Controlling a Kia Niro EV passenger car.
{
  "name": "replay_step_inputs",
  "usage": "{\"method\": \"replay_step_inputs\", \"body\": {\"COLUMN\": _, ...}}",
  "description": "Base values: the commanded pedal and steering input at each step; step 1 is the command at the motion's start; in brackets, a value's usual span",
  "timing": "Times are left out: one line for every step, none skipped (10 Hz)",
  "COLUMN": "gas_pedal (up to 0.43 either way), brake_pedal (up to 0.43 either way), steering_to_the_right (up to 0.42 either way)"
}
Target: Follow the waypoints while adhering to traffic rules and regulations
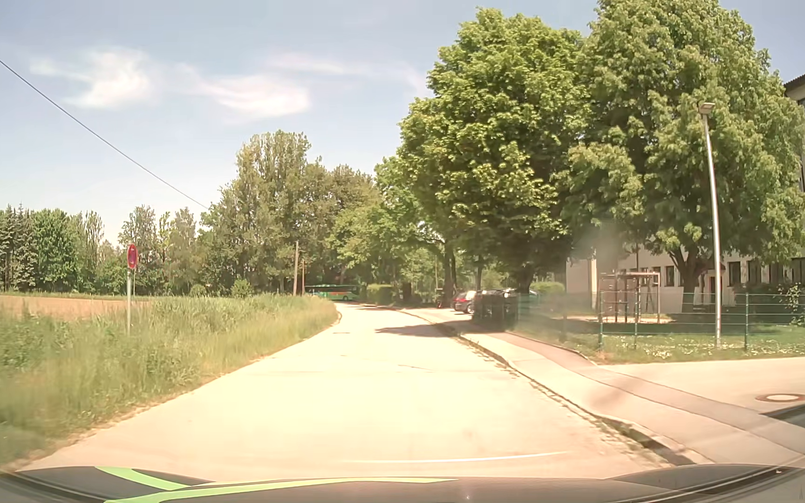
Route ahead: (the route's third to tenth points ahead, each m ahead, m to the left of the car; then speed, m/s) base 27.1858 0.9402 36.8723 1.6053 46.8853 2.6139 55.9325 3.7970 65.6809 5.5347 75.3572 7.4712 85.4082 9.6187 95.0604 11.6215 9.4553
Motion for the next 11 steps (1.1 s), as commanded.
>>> {"method": "replay_step_inputs", "body": {"gas_pedal": 0.079, "brake_pedal": 0.000, "steering_to_the_right": -0.007}}
{"method": "replay_step_inputs", "body": {"gas_pedal": 0.079, "brake_pedal": 0.000, "steering_to_the_right": -0.007}}
{"method": "replay_step_inputs", "body": {"gas_pedal": 0.079, "brake_pedal": 0.000, "steering_to_the_right": -0.007}}
{"method": "replay_step_inputs", "body": {"gas_pedal": 0.059, "brake_pedal": 0.000, "steering_to_the_right": -0.007}}
{"method": "replay_step_inputs", "body": {"gas_pedal": 0.000, "brake_pedal": 0.000, "steering_to_the_right": -0.007}}
{"method": "replay_step_inputs", "body": {"gas_pedal": 0.000, "brake_pedal": 0.000, "steering_to_the_right": -0.007}}
{"method": "replay_step_inputs", "body": {"gas_pedal": 0.000, "brake_pedal": 0.000, "steering_to_the_right": -0.007}}
{"method": "replay_step_inputs", "body": {"gas_pedal": 0.000, "brake_pedal": 0.000, "steering_to_the_right": -0.007}}
{"method": "replay_step_inputs", "body": {"gas_pedal": 0.000, "brake_pedal": 0.000, "steering_to_the_right": -0.007}}
{"method": "replay_step_inputs", "body": {"gas_pedal": 0.000, "brake_pedal": 0.000, "steering_to_the_right": -0.007}}
{"method": "replay_step_inputs", "body": {"gas_pedal": 0.000, "brake_pedal": 0.000, "steering_to_the_right": -0.008}}
